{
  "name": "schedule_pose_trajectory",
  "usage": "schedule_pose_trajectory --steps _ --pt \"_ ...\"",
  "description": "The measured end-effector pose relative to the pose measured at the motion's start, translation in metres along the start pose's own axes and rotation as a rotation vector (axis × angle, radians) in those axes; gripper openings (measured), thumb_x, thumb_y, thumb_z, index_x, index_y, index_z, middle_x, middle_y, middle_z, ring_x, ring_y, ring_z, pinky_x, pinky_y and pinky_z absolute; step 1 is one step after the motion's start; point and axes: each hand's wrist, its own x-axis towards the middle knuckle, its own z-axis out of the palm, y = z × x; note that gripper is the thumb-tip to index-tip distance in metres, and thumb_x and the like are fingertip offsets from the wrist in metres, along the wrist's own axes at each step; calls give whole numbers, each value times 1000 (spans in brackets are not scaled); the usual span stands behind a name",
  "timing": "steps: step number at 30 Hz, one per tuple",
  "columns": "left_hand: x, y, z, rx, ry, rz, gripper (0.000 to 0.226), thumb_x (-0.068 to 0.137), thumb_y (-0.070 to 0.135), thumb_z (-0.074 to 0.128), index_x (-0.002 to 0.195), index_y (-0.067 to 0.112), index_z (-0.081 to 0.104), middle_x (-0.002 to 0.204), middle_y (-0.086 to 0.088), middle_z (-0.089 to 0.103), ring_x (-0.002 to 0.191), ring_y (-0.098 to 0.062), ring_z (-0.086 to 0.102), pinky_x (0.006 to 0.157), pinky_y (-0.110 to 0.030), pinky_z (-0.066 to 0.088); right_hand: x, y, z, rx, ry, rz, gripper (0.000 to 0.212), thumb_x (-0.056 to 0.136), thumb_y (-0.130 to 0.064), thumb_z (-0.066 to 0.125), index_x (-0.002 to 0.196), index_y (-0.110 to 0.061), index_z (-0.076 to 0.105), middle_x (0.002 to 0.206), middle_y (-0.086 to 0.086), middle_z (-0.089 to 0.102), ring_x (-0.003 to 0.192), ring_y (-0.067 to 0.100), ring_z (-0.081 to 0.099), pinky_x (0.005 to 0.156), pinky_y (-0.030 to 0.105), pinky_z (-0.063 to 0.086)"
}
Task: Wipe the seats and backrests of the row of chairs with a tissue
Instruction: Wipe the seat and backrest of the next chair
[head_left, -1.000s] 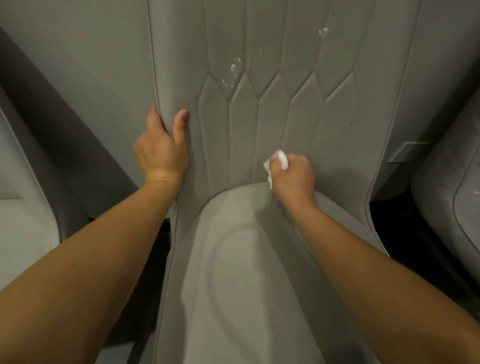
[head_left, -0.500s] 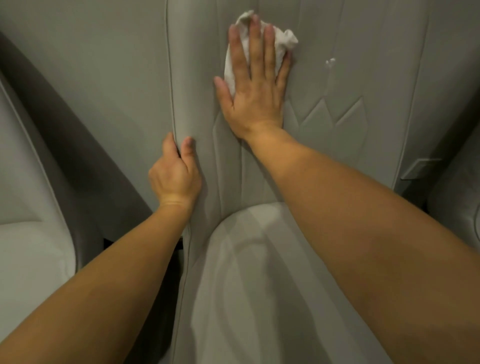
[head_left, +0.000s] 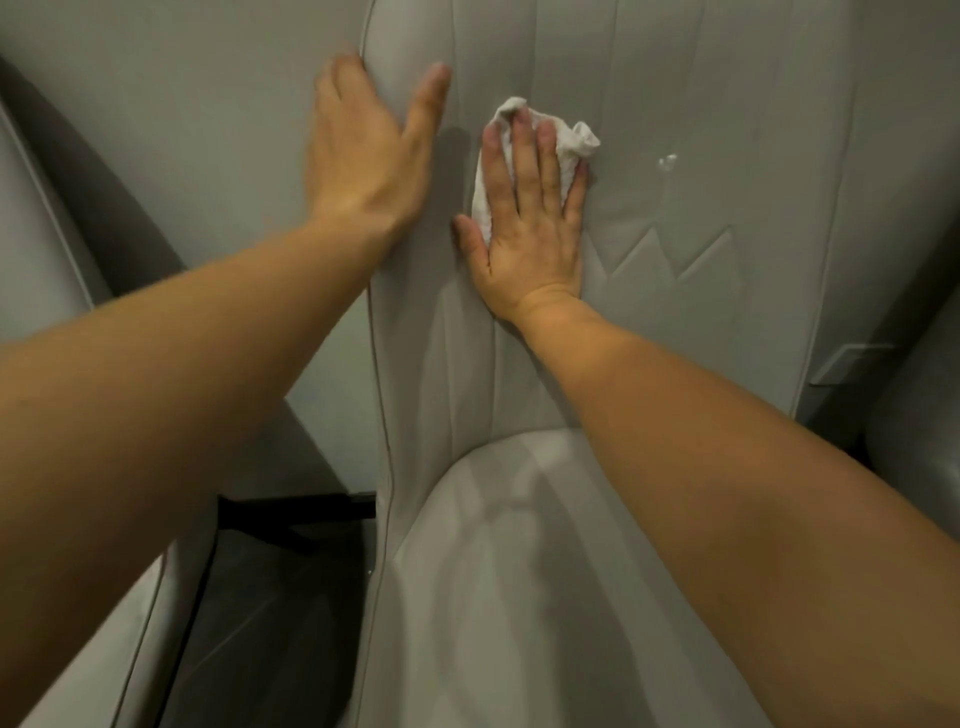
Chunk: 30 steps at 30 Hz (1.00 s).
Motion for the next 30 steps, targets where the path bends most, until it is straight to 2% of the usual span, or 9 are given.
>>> schedule_pose_trajectory --steps 3,7,10,15,18,21,25,27,30 --pt "22 8 6 24 9 -81 80 88 73 36 145 16 33 143 -10 41 129 -31 42 104 -40 35 1 -1 0 18 7 5 77 96 -56 38 159 -15 21 166 11 19 153 31 14 121 52 -3" --pt "22 10 11 145 122 -4 69 92 69 35 131 13 46 127 -9 56 117 -28 50 90 -37 38 -7 -4 2 105 47 40 73 97 -51 40 158 -13 26 165 12 22 153 30 17 123 54 6" --pt "19 10 16 138 161 -33 64 94 67 34 126 14 48 122 -9 60 111 -32 54 82 -39 38 -37 -25 12 193 38 102 71 98 -48 40 157 -11 26 164 13 24 153 31 18 122 54 13" --pt "20 9 13 156 155 -12 60 96 65 33 125 15 48 116 -9 62 103 -33 57 71 -35 32 -103 -73 27 407 6 230 65 105 -46 24 157 -8 23 164 15 22 154 30 13 122 55 13" --pt "19 10 13 149 158 -17 58 96 64 32 123 15 47 115 -10 63 102 -35 57 71 -35 32 -117 -79 29 452 -18 234 66 105 -50 15 157 -9 19 165 15 20 154 29 10 122 56 10" --pt "20 8 14 121 150 -24 57 96 63 31 122 15 47 113 -10 62 100 -34 58 73 -38 37 -114 -66 29 396 -65 126 67 103 -52 21 158 -15 13 166 13 17 155 27 6 122 56 7" --pt "21 6 13 118 147 -47 56 97 62 29 119 14 47 114 -14 62 102 -39 57 79 -44 42 -50 -21 21 215 30 0 69 97 -48 39 158 -18 24 164 10 25 152 27 15 122 55 0" --pt "22 6 15 115 144 -55 55 97 62 29 120 14 47 114 -15 62 102 -40 57 77 -43 40 0 -3 4 111 81 26 69 98 -49 39 158 -18 26 165 9 23 153 29 16 122 55 1" --pt "20 9 16 127 149 -68 56 98 61 29 121 14 47 115 -16 63 102 -40 57 75 -42 37 52 12 -23 -45 61 -99 68 101 -54 31 160 -21 20 167 8 16 154 30 11 122 56 0"
